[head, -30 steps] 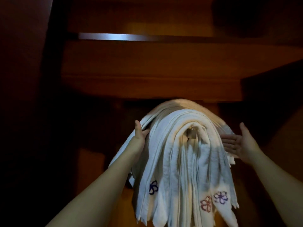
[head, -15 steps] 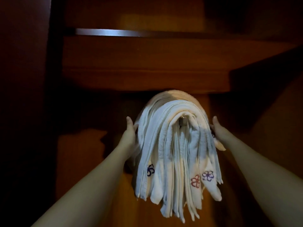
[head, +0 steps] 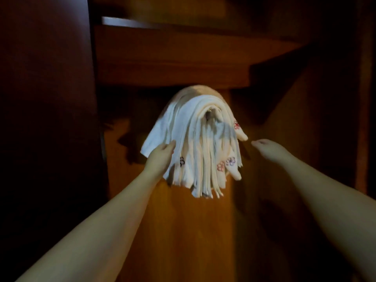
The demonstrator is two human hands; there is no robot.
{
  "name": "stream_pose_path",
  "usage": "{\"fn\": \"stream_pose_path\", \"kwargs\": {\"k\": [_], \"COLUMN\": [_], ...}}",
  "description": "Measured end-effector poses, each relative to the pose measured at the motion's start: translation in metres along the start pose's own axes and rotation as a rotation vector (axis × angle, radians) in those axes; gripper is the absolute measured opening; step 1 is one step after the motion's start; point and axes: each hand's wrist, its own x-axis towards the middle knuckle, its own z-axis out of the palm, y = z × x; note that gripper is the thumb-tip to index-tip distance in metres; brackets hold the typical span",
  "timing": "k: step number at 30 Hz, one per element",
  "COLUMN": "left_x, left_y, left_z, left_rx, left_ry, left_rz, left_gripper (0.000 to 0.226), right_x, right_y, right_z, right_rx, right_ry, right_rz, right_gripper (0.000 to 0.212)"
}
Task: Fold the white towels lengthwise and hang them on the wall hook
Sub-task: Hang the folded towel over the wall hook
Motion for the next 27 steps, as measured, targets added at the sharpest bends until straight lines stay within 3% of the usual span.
{"fn": "stream_pose_path", "kwargs": {"k": [2,4,9,13,17,22,27], "left_x": [-0.022,-0.05,-0.126,-0.192,-0.269,-0.361,-0.448], "left_y": [-0.012,-0.031,-0.081,-0.137,-0.187,-0.226,-0.248], "left_z": [0.002,0.011,0.054,0.103,0.165,0.258,0.349], "left_rx": [0.129,0.254,0.527,0.539,0.544,0.603,0.658], "left_ry": [-0.012,-0.102,-0.429,-0.697,-0.856,-1.204,-1.392], "left_rz": [0.076,0.098,0.118,0.049,0.061,0.054,0.036], "left_gripper": [0.035,0.032,0.028,0.048,0.045,0.044,0.039], "right_x": [-0.041,-0.088,-0.197,-0.278,-0.355,-0.455,-0.534], "right_y": [0.012,0.035,0.099,0.172,0.25,0.353,0.449], "right_z": [-0.002,0.0,0.005,0.016,0.017,-0.001,-0.025], "right_rx": [-0.086,-0.184,-0.376,-0.428,-0.452,-0.467,-0.441], "right_ry": [0.03,-0.008,-0.213,-0.324,-0.404,-0.454,-0.531], "right_rz": [-0.039,-0.066,-0.041,0.125,0.305,0.544,0.796], "right_gripper": [0.047,0.047,0.051,0.052,0.052,0.05,0.051]}}
